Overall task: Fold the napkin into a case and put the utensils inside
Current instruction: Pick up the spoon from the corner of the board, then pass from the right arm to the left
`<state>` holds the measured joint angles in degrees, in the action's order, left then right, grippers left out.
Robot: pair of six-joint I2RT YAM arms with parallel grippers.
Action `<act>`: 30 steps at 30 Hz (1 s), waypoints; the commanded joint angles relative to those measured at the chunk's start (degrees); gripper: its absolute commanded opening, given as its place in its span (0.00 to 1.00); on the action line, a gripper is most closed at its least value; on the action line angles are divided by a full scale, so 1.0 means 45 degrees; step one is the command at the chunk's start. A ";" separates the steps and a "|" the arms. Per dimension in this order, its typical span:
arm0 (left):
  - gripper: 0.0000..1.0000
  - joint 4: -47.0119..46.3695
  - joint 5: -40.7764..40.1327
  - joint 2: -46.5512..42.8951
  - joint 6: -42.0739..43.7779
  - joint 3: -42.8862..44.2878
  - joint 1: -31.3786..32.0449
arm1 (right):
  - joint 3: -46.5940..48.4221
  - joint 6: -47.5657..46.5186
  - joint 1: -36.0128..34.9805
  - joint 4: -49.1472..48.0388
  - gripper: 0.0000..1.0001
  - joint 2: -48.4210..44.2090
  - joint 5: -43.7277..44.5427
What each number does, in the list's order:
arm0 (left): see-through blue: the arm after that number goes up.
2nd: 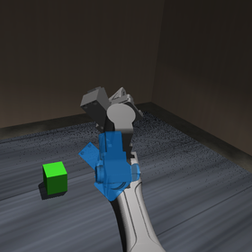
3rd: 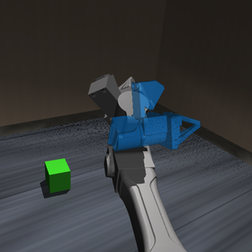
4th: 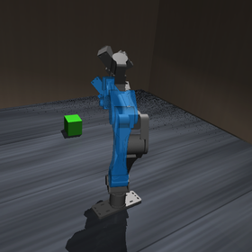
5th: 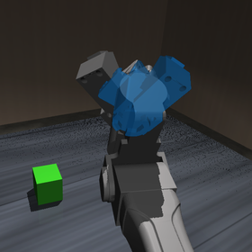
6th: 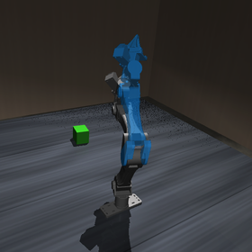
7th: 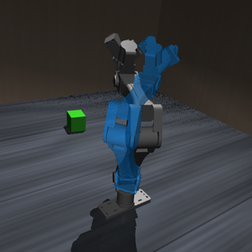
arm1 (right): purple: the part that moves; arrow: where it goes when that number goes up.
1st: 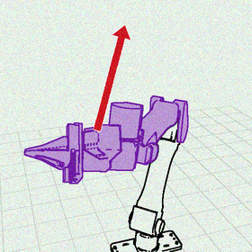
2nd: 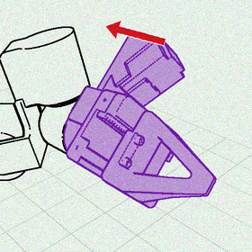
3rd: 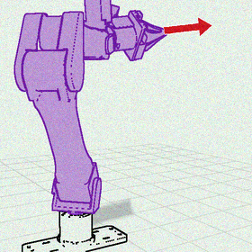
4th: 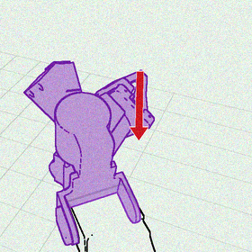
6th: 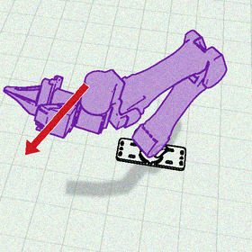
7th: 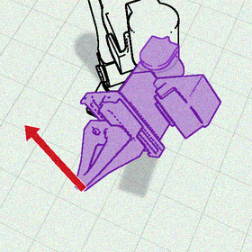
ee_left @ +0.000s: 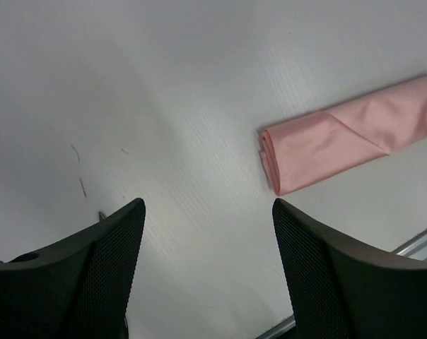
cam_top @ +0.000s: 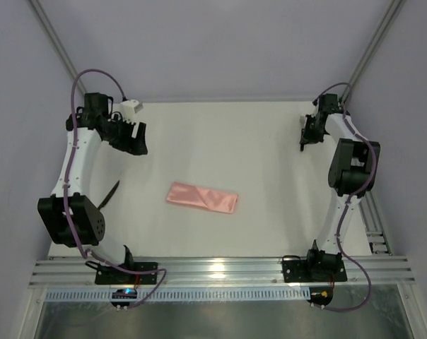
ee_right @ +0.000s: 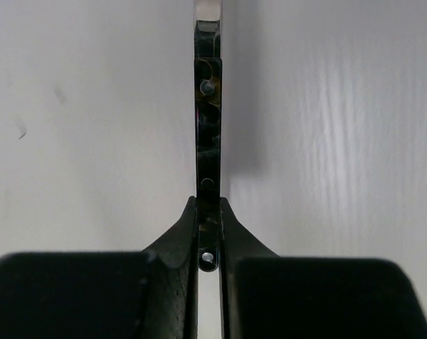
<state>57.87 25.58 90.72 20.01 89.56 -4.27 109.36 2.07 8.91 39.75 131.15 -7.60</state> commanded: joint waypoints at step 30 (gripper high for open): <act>0.62 -0.2898 0.2264 -0.3226 -0.3627 -0.0234 0.6575 | -1.0279 1.0166 -1.5573 -1.3325 0.04 -1.2447 1.0048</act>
<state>48.47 36.34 76.27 4.64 88.64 25.10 60.14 46.96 -60.64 -15.20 74.67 34.00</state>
